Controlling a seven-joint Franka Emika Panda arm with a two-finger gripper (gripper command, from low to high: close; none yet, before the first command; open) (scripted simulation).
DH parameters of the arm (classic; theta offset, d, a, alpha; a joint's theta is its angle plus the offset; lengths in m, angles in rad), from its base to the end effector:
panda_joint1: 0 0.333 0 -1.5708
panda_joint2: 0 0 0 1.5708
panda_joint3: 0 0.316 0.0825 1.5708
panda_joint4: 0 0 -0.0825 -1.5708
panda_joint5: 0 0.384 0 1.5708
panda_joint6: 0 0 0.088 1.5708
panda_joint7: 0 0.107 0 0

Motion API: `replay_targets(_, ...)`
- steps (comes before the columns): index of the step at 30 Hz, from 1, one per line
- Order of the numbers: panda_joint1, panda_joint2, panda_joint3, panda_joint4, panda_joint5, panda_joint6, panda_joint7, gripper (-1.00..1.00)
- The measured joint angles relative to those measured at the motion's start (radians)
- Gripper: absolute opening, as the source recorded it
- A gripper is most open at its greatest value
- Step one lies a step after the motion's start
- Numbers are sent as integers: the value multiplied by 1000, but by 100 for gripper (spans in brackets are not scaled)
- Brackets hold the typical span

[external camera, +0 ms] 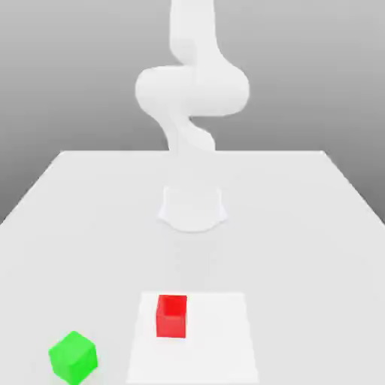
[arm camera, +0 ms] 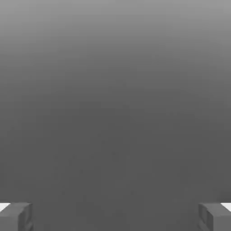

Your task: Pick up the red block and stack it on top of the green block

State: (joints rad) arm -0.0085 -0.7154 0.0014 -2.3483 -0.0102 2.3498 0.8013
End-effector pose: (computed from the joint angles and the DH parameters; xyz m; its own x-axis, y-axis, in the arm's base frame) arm 0.3800 -0.0027 0.6613 0.5196 -0.7167 0.4651 -0.5462 -0.6973 -0.4642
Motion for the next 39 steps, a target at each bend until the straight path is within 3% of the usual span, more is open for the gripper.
replay_targets(11, -32, 412, -18, -228, -33, 240, -5, 0)
replay_targets(19, -45, 702, -37, -389, 2, 409, -51, 0)
replay_targets(25, -55, 919, -23, -383, 32, 585, -74, 0)
replay_targets(26, -59, 954, -19, -378, 34, 615, -76, -100)
replay_targets(33, -61, 962, -17, -377, 32, 622, -74, -100)
replay_targets(39, -59, 772, -24, -404, 16, 460, -63, -100)
